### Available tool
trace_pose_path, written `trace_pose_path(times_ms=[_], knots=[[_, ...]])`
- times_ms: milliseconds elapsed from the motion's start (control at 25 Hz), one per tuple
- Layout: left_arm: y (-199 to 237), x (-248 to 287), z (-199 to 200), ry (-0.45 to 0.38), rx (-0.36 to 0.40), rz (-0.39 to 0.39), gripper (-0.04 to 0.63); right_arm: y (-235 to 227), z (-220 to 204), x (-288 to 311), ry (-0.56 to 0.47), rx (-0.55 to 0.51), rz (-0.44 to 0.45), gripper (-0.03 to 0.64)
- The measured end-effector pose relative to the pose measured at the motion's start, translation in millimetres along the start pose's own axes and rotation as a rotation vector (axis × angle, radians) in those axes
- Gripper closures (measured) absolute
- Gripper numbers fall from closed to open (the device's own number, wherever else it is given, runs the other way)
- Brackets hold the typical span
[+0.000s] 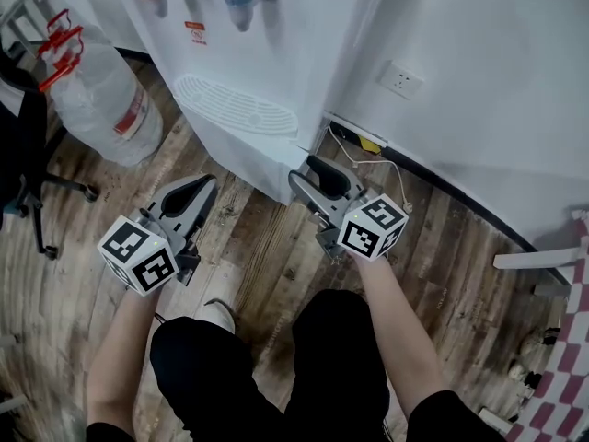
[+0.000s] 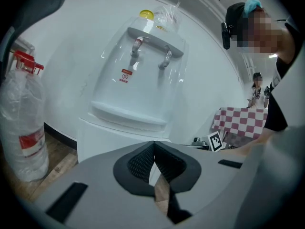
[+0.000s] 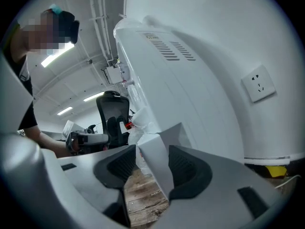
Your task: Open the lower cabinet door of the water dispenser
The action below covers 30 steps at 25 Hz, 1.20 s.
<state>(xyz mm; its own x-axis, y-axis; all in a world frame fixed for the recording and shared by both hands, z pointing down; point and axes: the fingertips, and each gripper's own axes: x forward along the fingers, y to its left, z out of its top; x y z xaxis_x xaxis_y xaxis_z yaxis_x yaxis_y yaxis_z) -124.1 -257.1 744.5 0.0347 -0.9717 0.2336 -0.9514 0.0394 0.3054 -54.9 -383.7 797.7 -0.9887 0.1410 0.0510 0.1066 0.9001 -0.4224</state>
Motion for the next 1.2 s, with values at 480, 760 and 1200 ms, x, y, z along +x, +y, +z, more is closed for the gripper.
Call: trace_pose_path(times_ms=[480, 760, 1200], knots=[[3, -7, -9, 0.018, -0.033, -0.006, 0.58, 54, -27, 3, 0.166, -0.056, 0.225, 0.4], [9, -22, -15, 0.028, -0.036, 0.015, 0.58, 94, -46, 17, 0.24, -0.081, 0.353, 0.4], [21, -54, -19, 0.048, -0.014, 0.073, 0.404, 159, -70, 47, 0.303, -0.082, 0.539, 0.4]])
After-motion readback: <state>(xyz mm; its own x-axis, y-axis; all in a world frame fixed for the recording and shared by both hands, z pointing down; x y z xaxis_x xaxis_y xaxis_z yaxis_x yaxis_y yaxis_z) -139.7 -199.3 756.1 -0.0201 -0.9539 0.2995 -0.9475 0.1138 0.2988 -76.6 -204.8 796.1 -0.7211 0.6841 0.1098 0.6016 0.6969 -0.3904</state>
